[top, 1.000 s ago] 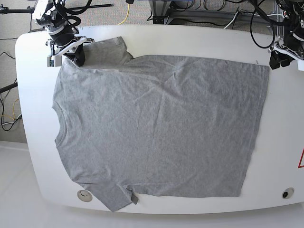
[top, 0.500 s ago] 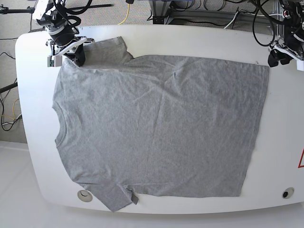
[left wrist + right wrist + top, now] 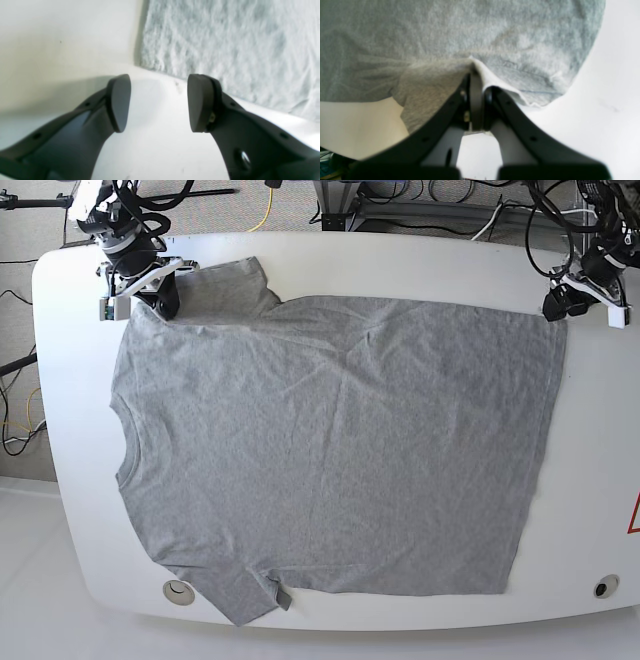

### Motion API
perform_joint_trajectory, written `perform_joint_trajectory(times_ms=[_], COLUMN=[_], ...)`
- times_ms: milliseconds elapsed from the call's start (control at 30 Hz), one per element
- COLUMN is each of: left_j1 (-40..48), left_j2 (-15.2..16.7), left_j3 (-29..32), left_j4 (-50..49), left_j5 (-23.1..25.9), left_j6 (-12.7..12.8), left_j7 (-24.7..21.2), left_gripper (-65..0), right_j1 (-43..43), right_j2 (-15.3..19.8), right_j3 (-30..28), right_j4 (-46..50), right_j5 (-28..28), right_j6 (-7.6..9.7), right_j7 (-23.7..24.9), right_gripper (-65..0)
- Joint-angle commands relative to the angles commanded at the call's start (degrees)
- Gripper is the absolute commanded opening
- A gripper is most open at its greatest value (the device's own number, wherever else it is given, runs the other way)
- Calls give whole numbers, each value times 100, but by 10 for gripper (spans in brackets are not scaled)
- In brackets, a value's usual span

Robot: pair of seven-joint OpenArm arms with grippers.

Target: Fold the T-shirt properly

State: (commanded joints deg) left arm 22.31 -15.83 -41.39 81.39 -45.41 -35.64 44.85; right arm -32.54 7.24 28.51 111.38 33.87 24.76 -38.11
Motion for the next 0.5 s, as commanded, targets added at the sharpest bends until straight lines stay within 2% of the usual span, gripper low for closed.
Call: perform_joint_trajectory(times_ms=[500], left_j1=[-98], left_j2=[27], left_j3=[138], left_j4=[-140], left_j5=[156], left_j6=[-8], left_j7=[-50], left_gripper=[-306], right_j1=[6], right_j2=[-10], right_j3=[-6], right_j4=[-6], right_j5=[-15], right_j6=[11], right_j7=[2], right_gripper=[-650])
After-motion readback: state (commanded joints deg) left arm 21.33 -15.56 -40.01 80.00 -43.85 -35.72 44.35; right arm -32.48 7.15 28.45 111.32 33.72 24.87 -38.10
